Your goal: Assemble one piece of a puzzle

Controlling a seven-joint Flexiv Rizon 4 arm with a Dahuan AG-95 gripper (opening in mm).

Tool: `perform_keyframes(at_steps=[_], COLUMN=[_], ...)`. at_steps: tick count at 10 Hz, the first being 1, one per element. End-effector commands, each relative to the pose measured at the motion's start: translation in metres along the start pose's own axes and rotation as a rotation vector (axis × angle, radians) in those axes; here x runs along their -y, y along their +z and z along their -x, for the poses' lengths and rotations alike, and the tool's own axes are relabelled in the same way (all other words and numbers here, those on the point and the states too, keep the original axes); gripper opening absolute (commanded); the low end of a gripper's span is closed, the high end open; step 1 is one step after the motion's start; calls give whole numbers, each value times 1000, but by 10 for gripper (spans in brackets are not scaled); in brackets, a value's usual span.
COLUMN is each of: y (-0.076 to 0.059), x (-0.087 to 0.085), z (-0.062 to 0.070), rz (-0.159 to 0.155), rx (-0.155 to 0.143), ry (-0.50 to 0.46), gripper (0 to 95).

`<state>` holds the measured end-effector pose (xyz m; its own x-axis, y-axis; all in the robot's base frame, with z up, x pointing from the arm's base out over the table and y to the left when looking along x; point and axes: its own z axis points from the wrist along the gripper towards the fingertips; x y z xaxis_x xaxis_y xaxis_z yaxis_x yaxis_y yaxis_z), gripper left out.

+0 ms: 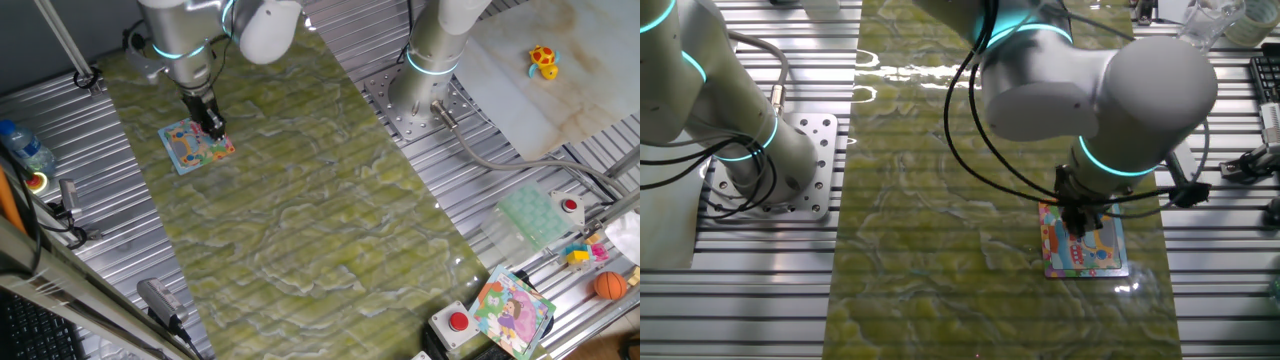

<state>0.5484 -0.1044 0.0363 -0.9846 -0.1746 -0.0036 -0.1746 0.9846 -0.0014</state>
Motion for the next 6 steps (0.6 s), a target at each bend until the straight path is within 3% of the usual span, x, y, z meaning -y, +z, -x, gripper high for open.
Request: perform_keyframes(at_steps=[1, 2, 6], y=[2, 2, 7], x=[-3, -3, -2], z=[-1, -2, -5], rz=[-15, -15, -7], rx=[-21, -39, -45], ry=[-9, 17, 118], gripper=[0, 0, 0])
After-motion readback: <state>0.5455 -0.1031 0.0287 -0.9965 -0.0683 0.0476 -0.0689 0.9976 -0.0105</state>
